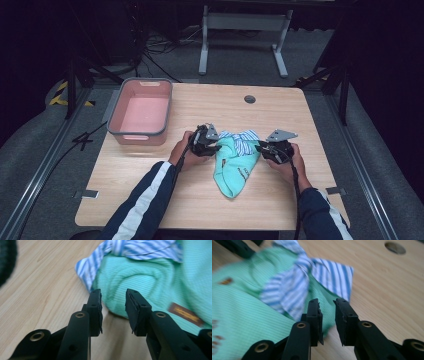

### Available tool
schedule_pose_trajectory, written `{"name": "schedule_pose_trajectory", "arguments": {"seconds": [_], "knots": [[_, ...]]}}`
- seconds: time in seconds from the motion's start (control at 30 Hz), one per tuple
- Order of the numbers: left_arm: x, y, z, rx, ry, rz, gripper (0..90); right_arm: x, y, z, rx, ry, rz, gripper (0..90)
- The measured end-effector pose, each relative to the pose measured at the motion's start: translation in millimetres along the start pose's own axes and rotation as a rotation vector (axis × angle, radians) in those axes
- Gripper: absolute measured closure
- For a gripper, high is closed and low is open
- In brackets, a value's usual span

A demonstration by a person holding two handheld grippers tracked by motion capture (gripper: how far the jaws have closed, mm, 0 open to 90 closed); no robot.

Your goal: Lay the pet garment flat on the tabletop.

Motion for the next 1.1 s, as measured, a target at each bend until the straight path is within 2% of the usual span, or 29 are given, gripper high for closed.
{"name": "schedule_pose_trajectory", "arguments": {"seconds": [0.07,0.1,0.27,0.4,0.5,0.57,0.7,0.77,0.87,0.93,1.0,1.03,1.1], "knots": [[-6.6,-7.0,-0.4,-0.008,0.012,0.021,66.3,10.6,-6.7,-5.9,-0.023,-0.018,-0.030,70.5],[-10.8,-9.8,0.2,-0.008,0.022,0.032,66.5,20.5,-10.0,-8.9,-0.030,-0.028,-0.059,68.4],[-33.9,-19.8,4.5,0.002,0.076,0.076,66.8,59.3,-15.4,-12.9,-0.032,-0.095,-0.142,62.3],[-49.1,-25.1,7.9,0.006,0.103,0.107,66.8,84.8,-11.9,-10.2,-0.017,-0.116,-0.198,60.9],[-57.0,-25.9,11.3,0.016,0.127,0.120,66.8,101.9,-4.5,-6.6,0.008,-0.149,-0.222,61.1],[-59.5,-25.7,13.0,0.006,0.124,0.121,66.9,110.7,0.4,-4.0,0.024,-0.170,-0.240,61.0],[-59.7,-23.6,17.3,-0.003,0.122,0.130,66.1,118.5,8.5,0.2,0.048,-0.179,-0.248,61.1],[-60.0,-22.6,19.4,-0.023,0.099,0.136,64.4,120.1,12.8,2.3,0.061,-0.180,-0.252,61.9],[-60.0,-22.0,21.1,-0.040,0.108,0.143,63.7,118.4,19.1,5.1,0.077,-0.175,-0.252,64.8],[-59.1,-21.2,22.8,-0.058,0.079,0.163,63.9,116.4,23.4,8.4,0.091,-0.170,-0.257,65.4],[-57.4,-19.9,25.0,-0.076,0.037,0.190,63.7,113.8,24.6,9.2,0.084,-0.125,-0.291,67.5],[-56.8,-19.2,26.0,-0.090,0.006,0.205,63.7,112.1,24.8,9.1,0.082,-0.117,-0.293,71.7],[-55.7,-18.3,27.6,-0.107,-0.031,0.222,63.6,110.2,25.5,8.2,0.088,-0.109,-0.270,78.0]]}}
Point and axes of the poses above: each handheld gripper's, and its own axes: y roughly forward along the jaws, z roughly out of its underside, x roughly to its left, the point moved 7 cm from there along y, roughly forward along the jaws, and after that the axes turned 8 degrees about y, right-handed, at the moved point
